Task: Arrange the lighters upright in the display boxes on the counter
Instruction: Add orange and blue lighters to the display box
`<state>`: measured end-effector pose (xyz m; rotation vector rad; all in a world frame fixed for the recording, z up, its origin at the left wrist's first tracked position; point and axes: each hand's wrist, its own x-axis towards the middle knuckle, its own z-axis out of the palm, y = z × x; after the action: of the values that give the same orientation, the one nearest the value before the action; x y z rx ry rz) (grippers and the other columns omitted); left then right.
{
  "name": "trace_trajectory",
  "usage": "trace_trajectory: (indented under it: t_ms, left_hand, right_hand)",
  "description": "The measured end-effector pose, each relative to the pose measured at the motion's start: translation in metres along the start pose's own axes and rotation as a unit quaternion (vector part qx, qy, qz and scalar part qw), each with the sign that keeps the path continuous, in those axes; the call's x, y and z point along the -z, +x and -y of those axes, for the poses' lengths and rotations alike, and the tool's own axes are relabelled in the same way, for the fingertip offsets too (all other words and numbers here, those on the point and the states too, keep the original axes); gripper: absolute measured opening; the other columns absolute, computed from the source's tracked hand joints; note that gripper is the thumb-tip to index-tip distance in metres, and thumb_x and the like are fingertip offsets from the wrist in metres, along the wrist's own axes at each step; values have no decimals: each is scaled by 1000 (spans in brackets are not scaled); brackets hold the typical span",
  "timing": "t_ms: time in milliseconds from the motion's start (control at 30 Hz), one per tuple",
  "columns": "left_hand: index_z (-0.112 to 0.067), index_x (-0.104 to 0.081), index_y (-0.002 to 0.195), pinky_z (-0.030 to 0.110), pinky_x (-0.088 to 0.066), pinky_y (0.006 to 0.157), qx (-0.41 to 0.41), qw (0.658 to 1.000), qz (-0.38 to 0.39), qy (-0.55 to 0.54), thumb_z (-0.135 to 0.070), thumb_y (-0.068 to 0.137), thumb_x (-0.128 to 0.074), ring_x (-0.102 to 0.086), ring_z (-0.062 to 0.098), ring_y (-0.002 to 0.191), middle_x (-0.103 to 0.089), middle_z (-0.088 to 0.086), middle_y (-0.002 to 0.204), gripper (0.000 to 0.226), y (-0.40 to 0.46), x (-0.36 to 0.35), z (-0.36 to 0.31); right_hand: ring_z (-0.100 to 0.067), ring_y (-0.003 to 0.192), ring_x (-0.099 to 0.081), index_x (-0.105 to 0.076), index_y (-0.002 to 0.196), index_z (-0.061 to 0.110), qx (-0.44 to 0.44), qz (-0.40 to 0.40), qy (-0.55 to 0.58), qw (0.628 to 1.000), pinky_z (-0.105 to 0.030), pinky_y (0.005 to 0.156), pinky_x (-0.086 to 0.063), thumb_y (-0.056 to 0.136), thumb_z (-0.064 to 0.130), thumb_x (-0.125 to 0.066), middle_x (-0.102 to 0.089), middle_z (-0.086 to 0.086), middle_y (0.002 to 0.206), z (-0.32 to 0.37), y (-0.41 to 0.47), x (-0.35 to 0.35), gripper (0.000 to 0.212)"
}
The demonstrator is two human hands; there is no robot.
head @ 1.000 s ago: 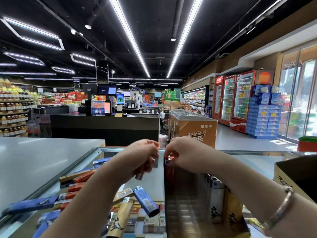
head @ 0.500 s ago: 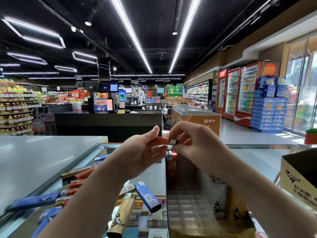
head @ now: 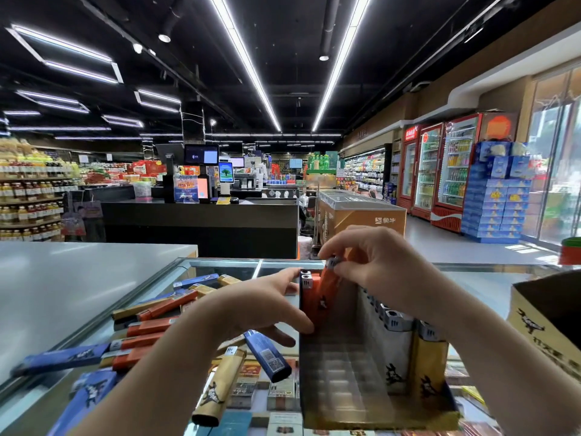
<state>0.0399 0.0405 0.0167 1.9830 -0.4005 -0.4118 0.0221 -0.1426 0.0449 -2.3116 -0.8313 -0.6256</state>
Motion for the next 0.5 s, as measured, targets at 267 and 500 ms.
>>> trace_trajectory:
  t_ms: [267,500]
  left_hand:
    - [-41,-32,120,43,-55,83,-11,997,70,-28,13,76,-63,-63,27,104,-45,1,132,75,-1,1,2]
    - [-39,-30,125,35,-57,77,-9,997,75,-25,12,77,-62,-64,24,101,-44,-3,129,77,1,4,3]
  right_hand:
    - [-12,74,-55,-63,94,21,14,74,-96,993,-26,69,-48,84,12,-63,-65,-3,86,4,8,-17,12]
    - [-22,80,-56,-62,90,13,17,109,-142,984,-42,75,-51,83,0,-52,-59,-5,88,15,11,-29,18]
